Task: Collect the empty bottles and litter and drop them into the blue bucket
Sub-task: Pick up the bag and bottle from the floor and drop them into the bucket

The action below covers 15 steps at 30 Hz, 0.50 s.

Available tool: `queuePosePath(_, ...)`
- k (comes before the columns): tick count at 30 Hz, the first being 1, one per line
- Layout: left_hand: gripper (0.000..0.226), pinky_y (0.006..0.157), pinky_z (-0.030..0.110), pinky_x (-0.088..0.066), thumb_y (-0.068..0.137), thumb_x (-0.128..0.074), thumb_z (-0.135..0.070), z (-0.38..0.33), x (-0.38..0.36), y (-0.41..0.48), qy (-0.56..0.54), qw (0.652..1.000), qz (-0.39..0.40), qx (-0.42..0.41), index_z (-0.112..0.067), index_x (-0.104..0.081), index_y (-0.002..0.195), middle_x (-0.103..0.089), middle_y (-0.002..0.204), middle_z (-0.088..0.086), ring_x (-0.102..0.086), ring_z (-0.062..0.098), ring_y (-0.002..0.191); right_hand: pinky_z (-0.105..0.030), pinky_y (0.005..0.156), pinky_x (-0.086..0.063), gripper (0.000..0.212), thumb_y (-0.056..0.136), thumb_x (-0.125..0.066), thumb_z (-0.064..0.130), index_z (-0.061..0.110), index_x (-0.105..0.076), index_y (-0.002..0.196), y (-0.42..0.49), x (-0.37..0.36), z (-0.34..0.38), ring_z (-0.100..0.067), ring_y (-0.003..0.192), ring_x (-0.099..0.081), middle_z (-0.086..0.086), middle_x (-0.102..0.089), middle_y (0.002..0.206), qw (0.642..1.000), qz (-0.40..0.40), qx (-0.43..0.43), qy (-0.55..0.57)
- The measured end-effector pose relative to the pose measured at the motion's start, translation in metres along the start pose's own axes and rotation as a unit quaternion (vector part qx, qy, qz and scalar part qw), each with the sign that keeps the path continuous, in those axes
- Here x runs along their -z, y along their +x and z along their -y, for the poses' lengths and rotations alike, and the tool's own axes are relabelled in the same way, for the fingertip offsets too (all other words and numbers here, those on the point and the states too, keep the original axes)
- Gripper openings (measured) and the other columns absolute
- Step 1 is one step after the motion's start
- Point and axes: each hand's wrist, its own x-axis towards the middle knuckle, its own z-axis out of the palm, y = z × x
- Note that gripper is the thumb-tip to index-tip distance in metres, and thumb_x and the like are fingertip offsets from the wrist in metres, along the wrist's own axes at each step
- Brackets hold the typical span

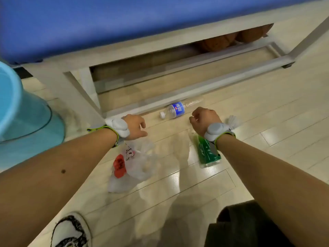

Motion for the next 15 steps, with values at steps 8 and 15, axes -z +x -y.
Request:
queuePosePath(8,0.086,0.090,0.039,-0.050,0.082,-0.058,-0.059,0.015,-0.052,0.001,0.071,0.985,0.130,0.088,-0.007,-0.029,0.143,-0.055,0.130,0.012,-0.058,0.031,0.113,-0.035,0.098,-0.041,0.061,0.087,-0.064,0.037,0.005,-0.040,0.132,0.000,-0.041,-0.041,-0.031,0.125,-0.050,-0.015,-0.050,0.134,0.982,0.083,-0.123,-0.118)
queuePosePath(15,0.087,0.084,0.033,-0.043,0.083,-0.064,-0.047,0.017,-0.073,0.001,0.058,0.983,0.118,0.129,-0.003,-0.020,0.144,-0.045,0.137,0.017,-0.051,0.032,0.122,-0.037,0.094,-0.045,0.091,0.089,-0.058,0.036,-0.008,-0.003,0.147,-0.011,-0.071,-0.075,-0.034,0.125,-0.051,-0.019,-0.048,0.139,0.967,0.137,-0.160,-0.142)
